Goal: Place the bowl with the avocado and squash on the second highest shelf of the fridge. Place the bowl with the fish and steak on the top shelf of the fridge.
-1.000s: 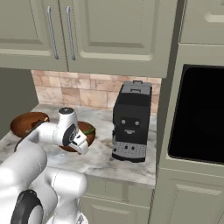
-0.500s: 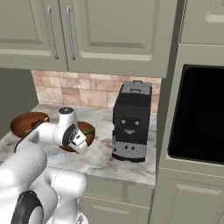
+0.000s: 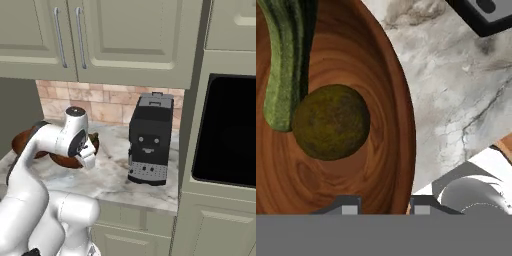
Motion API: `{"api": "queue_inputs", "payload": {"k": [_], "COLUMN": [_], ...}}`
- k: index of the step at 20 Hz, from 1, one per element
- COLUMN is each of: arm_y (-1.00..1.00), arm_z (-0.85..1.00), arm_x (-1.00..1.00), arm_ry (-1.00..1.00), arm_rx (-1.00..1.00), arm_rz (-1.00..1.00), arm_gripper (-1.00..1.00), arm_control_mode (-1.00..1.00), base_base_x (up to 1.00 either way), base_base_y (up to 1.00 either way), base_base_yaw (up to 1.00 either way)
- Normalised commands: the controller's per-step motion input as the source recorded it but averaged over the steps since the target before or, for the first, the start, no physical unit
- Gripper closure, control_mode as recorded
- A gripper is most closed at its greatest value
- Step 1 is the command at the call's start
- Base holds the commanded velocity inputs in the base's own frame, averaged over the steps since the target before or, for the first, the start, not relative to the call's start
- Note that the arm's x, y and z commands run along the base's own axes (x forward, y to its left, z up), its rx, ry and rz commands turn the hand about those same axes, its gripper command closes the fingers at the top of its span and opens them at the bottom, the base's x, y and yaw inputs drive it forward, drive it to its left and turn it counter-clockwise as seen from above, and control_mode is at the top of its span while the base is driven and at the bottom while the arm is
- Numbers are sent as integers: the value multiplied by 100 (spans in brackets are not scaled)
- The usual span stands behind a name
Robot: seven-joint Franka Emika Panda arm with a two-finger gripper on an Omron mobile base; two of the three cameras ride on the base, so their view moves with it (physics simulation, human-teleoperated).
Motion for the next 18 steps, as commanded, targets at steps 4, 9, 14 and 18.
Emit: {"api": "queue_inputs", "payload": {"k": [4, 9, 14, 18], "arm_y": [-2, -16, -1, 0], "arm_z": [100, 100, 57, 0], "arm_x": [-85, -100, -91, 0], "arm_ry": [-13, -3, -18, 0], "arm_rx": [18, 7, 0, 0], "arm_rz": [-20, -16, -4, -1], "arm_gripper": [100, 100, 100, 100], "arm_control_mode": [-100, -100, -100, 100], "base_base_x": [0, 0, 0, -10], "base_base_y": [0, 0, 0, 0], "base_base_yaw": [0, 0, 0, 1]}}
